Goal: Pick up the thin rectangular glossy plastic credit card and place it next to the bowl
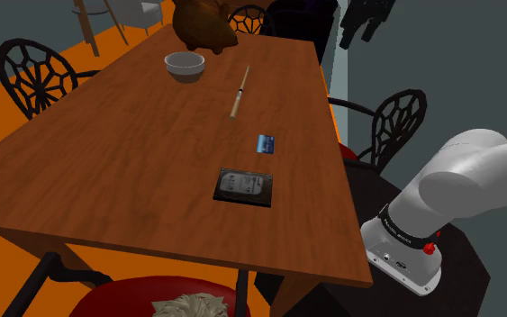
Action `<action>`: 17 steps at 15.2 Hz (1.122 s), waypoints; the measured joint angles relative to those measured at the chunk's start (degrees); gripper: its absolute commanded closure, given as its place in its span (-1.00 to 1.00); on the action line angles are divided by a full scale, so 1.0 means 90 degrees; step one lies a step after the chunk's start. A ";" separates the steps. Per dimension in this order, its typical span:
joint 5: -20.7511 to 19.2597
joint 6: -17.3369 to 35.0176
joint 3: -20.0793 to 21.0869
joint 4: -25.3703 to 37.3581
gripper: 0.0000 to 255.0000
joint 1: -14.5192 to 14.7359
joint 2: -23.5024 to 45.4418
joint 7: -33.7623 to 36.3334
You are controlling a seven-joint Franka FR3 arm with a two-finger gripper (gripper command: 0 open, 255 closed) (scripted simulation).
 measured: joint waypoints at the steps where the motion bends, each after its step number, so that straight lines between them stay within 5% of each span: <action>1: 0.0000 0.0000 0.0000 0.0000 -1.00 0.0000 0.0000 0.0000; 8: 0.0244 0.1344 0.1058 -0.1620 -1.00 -0.0160 -0.0857 0.1790; 17: 0.0630 0.3463 0.3270 -0.2961 -1.00 -0.0496 -0.0761 0.4890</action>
